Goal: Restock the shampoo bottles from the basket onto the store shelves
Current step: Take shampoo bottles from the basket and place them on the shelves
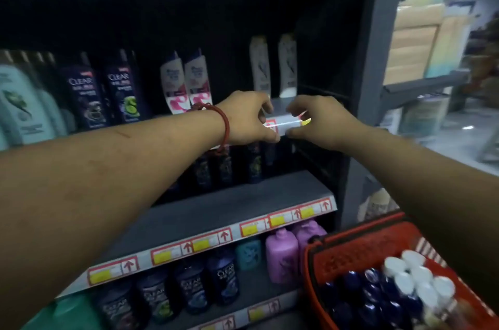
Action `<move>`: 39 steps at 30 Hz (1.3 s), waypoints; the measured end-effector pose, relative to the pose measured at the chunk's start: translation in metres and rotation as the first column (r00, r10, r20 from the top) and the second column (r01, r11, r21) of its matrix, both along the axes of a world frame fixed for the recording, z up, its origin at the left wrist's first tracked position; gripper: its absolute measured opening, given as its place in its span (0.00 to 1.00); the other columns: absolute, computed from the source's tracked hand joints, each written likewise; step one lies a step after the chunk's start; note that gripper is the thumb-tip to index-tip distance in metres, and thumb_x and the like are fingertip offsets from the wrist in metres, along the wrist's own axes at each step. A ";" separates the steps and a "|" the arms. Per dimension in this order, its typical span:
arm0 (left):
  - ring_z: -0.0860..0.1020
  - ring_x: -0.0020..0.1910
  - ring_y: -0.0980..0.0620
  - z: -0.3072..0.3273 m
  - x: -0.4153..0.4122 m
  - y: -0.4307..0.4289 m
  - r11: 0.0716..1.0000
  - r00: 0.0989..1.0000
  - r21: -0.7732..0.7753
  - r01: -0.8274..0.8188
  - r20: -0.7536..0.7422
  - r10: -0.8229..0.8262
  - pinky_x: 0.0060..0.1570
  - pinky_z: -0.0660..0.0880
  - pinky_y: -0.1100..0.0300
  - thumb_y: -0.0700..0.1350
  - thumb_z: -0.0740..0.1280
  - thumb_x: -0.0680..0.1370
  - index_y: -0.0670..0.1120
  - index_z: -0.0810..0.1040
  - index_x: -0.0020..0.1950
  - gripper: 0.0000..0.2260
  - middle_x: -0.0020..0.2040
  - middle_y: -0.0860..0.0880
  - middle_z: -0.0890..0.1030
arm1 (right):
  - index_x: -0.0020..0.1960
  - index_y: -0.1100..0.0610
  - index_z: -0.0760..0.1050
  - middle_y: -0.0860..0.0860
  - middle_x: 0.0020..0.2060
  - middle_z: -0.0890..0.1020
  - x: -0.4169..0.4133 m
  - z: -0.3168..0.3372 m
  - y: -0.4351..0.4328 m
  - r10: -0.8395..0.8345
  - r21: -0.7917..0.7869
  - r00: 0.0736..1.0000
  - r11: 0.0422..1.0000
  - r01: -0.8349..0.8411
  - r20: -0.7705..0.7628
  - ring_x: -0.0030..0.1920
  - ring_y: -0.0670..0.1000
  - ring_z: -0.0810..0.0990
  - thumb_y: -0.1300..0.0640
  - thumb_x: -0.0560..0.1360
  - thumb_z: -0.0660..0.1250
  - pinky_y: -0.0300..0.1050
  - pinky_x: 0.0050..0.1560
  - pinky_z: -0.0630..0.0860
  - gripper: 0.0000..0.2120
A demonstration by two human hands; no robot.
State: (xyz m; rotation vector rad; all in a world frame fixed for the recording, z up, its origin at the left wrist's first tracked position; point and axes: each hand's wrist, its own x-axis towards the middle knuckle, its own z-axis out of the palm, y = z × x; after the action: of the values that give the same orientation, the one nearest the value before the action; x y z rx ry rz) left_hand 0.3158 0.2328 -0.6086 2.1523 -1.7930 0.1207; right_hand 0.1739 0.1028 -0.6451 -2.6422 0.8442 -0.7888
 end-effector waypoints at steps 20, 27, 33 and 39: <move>0.76 0.59 0.46 -0.269 -0.125 -0.100 0.868 0.952 0.392 0.306 -0.143 -0.271 0.59 0.73 0.54 0.57 0.76 0.69 0.48 0.73 0.66 0.29 0.61 0.47 0.77 | 0.68 0.55 0.75 0.53 0.62 0.80 -0.172 -0.247 -0.040 -0.095 0.296 0.915 0.929 0.223 -0.392 0.61 0.55 0.78 0.51 0.69 0.78 0.39 0.52 0.69 0.29; 0.76 0.57 0.47 -0.359 -0.144 -0.095 0.791 0.919 0.491 0.365 -0.327 -0.221 0.58 0.72 0.59 0.50 0.79 0.68 0.45 0.73 0.67 0.30 0.60 0.45 0.77 | 0.67 0.55 0.75 0.53 0.55 0.80 -0.204 -0.318 -0.038 0.053 0.395 0.784 0.884 0.252 -0.618 0.57 0.57 0.78 0.51 0.69 0.78 0.45 0.51 0.73 0.29; 0.75 0.60 0.46 -0.397 -0.152 -0.100 0.597 0.897 0.687 0.413 -0.194 -0.398 0.59 0.72 0.56 0.52 0.75 0.72 0.48 0.72 0.68 0.27 0.61 0.46 0.74 | 0.62 0.50 0.74 0.49 0.55 0.80 -0.220 -0.356 -0.038 0.150 0.451 0.700 0.851 0.268 -0.699 0.57 0.55 0.79 0.42 0.64 0.79 0.48 0.58 0.77 0.30; 0.78 0.55 0.47 -0.421 -0.146 -0.115 0.465 0.870 0.795 0.390 -0.152 -0.469 0.56 0.76 0.53 0.51 0.75 0.70 0.49 0.76 0.65 0.25 0.57 0.49 0.81 | 0.66 0.54 0.76 0.51 0.58 0.81 -0.206 -0.378 -0.027 0.276 0.521 0.672 0.832 0.191 -0.687 0.57 0.51 0.78 0.55 0.71 0.75 0.35 0.49 0.68 0.24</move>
State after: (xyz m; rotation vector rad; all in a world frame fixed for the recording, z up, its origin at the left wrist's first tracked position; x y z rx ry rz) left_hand 0.1697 0.1175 -1.0298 2.0596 -2.7669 -0.9444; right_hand -0.0319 0.0761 -1.0236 -2.3464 0.9731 0.5925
